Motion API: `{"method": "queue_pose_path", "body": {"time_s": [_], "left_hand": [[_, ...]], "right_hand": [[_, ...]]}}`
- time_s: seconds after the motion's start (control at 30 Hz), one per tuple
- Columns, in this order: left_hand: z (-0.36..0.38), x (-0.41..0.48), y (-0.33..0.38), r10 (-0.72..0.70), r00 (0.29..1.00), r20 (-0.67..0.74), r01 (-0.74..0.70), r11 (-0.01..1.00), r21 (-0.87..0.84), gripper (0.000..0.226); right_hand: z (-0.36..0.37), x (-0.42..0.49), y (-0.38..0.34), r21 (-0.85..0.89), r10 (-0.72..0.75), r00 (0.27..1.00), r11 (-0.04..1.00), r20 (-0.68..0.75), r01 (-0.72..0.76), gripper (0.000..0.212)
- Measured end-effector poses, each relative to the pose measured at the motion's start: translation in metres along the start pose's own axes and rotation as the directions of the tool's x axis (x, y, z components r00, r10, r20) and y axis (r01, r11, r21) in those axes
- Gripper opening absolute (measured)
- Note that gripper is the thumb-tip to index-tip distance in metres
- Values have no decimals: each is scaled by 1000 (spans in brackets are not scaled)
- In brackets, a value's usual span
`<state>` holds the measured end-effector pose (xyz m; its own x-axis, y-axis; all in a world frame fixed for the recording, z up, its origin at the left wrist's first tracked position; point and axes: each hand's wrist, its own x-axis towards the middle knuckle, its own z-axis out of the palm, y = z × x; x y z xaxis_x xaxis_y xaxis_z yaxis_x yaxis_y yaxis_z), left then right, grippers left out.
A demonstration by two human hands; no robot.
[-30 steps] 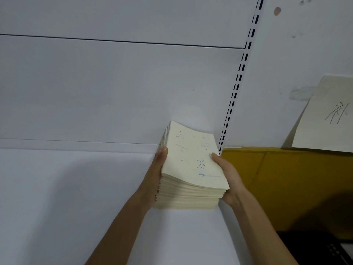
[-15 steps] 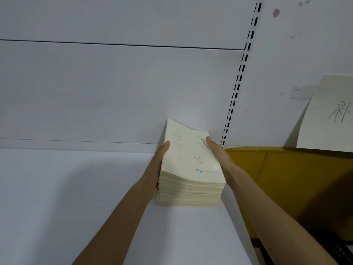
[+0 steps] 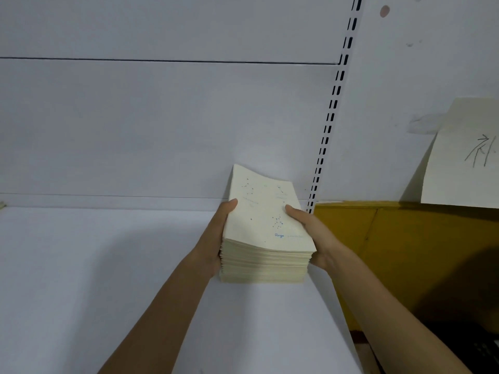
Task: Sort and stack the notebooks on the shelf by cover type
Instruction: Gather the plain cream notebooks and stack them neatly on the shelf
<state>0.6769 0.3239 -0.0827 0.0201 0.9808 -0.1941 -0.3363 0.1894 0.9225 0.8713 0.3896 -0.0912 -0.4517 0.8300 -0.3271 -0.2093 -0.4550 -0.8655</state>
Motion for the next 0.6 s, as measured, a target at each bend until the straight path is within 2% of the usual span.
{"method": "queue_pose_path", "body": {"time_s": [0.1, 0.17, 0.23, 0.27, 0.3, 0.33, 0.4, 0.47, 0.6], "left_hand": [[2, 2, -3, 3, 1000, -18, -3, 1000, -12, 54], [2, 1, -3, -2, 999, -40, 2, 1000, -4, 52], [4, -2, 0, -10, 998, -69, 11, 1000, 12, 52], [5, -4, 1, 5, 995, -102, -2, 999, 33, 57], [6, -5, 2, 29, 987, -157, -19, 998, 66, 66], [6, -5, 3, 56, 972, -230, -32, 994, 106, 79], [5, -8, 11, 142, 916, -376, -60, 973, 222, 87], [0, -14, 20, 249, 871, -423, -109, 939, 327, 74], [-27, -40, 34, 442, 793, -418, -206, 841, 500, 57]], "right_hand": [[2, 1, 3, 72, 6, 1000, 997, -8, -5, 41], [1, 2, 0, 48, -9, 1000, 999, 4, 9, 42], [2, -1, -7, -107, -18, 999, 994, -31, 15, 57], [3, -3, -13, -255, -37, 993, 967, -108, 8, 72], [4, -6, -20, -450, -98, 976, 893, -193, 0, 86], [7, -9, -26, -651, -196, 952, 759, -235, -5, 93], [16, -18, -34, -889, -398, 900, 457, -177, 27, 91], [30, -30, -35, -940, -516, 853, 323, -80, 107, 80], [81, -52, -22, -952, -642, 761, 172, 88, 255, 62]]}}
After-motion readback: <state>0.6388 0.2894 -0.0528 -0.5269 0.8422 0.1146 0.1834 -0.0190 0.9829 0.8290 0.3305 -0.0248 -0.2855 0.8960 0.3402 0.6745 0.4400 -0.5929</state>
